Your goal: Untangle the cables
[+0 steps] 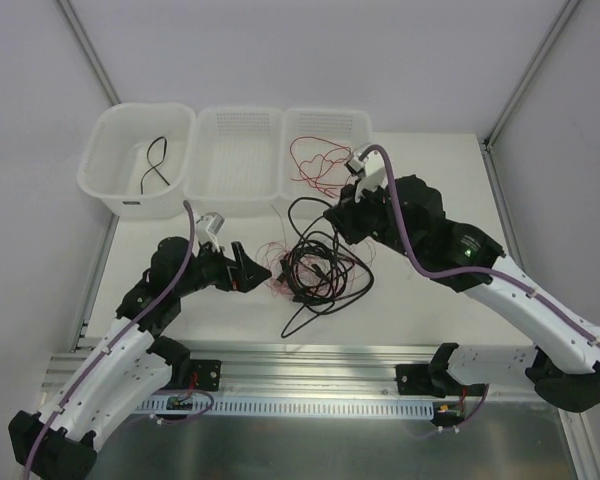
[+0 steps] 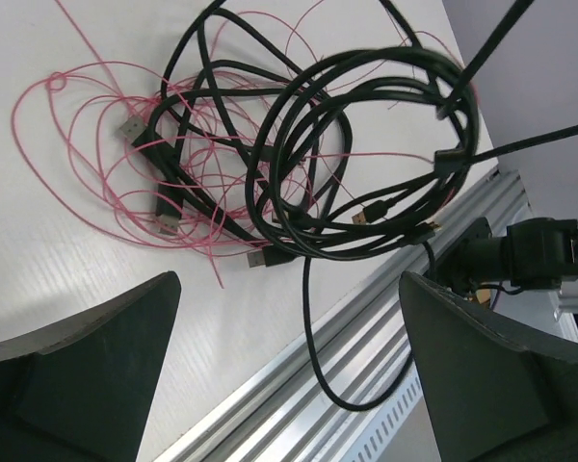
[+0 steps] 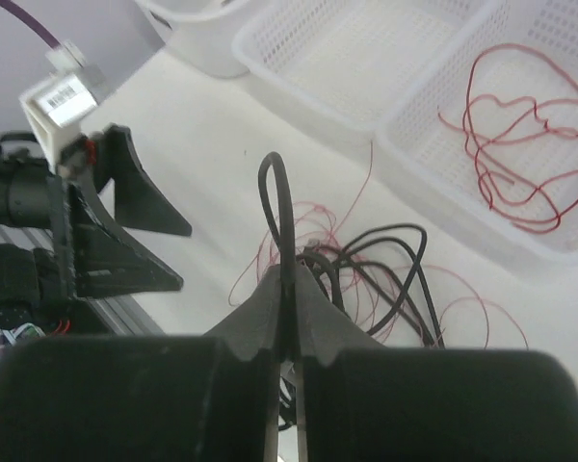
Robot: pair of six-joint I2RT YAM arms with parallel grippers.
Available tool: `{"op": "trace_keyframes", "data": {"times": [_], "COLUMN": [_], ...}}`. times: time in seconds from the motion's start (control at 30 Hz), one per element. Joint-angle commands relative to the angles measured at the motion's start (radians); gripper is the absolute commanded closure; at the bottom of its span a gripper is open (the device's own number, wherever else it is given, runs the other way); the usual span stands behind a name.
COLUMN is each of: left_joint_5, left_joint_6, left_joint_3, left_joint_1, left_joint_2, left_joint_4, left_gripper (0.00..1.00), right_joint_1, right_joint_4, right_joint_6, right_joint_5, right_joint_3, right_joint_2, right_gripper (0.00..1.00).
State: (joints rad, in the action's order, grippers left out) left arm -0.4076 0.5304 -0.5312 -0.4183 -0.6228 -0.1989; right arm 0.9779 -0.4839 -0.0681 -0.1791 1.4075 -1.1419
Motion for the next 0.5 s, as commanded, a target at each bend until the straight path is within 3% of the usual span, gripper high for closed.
{"op": "trace_keyframes", "data": {"times": [0.0,0.1,0.23,0.47], "left_joint_5": [0.074,0.125,0.252,0.314], "left_joint_6": [0.036,0.051,0.051,0.062], "left_joint_3": [0.011,0.007,-0.01,-0.05], "left_joint_1": [-0.066,-0.149,-0.252,-0.315], "left_joint_2": [-0.049,-0.124,-0.239,-0.417], "left_joint_4": [0.113,0.163,0.24,0.339], "left_gripper": [0.01,0.02,0.05,0.1], "right_joint_1": [0.004,0.005,0.004,-0.001], "right_joint_4": [0.116,0.12,0.14,-0.003], "right_joint_6": [-0.051,-0.068,-0.078,-0.065], "right_joint_5": [-0.008,0.029,-0.017,-0.276], "right_joint_3": [0.135,0.191,0.133,-0.066], "right_joint_2": [0.033,0.04,0.085,0.175], "right_gripper": [0.99,0.99,0.99,0.99]}}
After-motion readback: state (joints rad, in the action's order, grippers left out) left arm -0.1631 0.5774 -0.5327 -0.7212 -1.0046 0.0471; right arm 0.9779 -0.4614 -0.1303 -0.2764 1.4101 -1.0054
